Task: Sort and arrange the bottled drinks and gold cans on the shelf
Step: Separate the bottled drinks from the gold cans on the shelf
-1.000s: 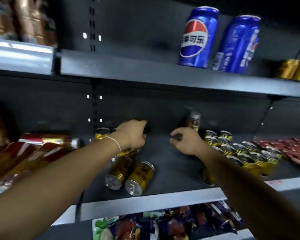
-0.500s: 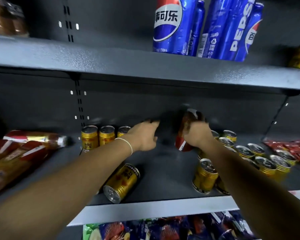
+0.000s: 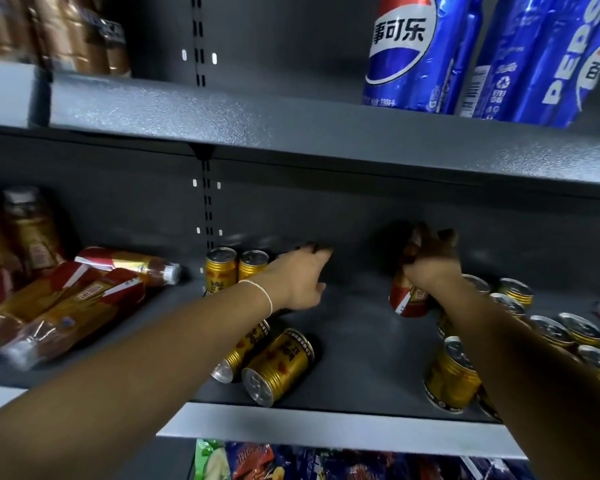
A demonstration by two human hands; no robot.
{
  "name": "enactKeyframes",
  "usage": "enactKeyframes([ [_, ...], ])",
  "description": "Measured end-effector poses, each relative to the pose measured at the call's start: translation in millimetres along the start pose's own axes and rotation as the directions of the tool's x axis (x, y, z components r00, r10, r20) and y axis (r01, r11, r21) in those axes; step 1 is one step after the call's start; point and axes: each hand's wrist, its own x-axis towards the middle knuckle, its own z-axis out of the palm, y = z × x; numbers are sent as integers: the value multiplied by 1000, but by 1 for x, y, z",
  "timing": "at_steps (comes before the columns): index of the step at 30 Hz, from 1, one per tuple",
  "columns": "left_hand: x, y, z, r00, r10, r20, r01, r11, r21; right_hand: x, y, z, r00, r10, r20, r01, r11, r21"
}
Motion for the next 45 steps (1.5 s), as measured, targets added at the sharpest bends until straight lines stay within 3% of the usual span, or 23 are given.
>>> enactKeyframes([
  [4, -14, -11, -1, 1000, -2, 9, 2, 1000, -16, -28, -13, -3, 998, -41, -49, 47, 992, 119],
  [8, -33, -23, -7, 1000, -6, 3, 6, 1000, -12, -58, -30, -8, 998, -68, -10, 69, 990, 125],
  [16, -82, -67, -43, 998, -50, -24, 52, 996, 75, -106, -126, -50, 931, -361, -63, 364, 930, 54],
  [23, -153, -121, -80, 984, -178, -8, 177, 972, 153, -148, -238, -63, 829, -555, -65, 554, 802, 223],
  [31, -244, -173, -111, 973, -230, 8, 230, 973, 24, -194, -358, -56, 709, -693, -135, 671, 602, 433],
  [38, -311, -217, -123, 877, -469, -106, 434, 867, -247, -227, -449, -52, 714, -677, -180, 631, 510, 585],
  [45, -357, -266, -122, 746, -620, -243, 540, 777, -324, -253, -520, -28, 685, -709, -164, 606, 431, 668],
])
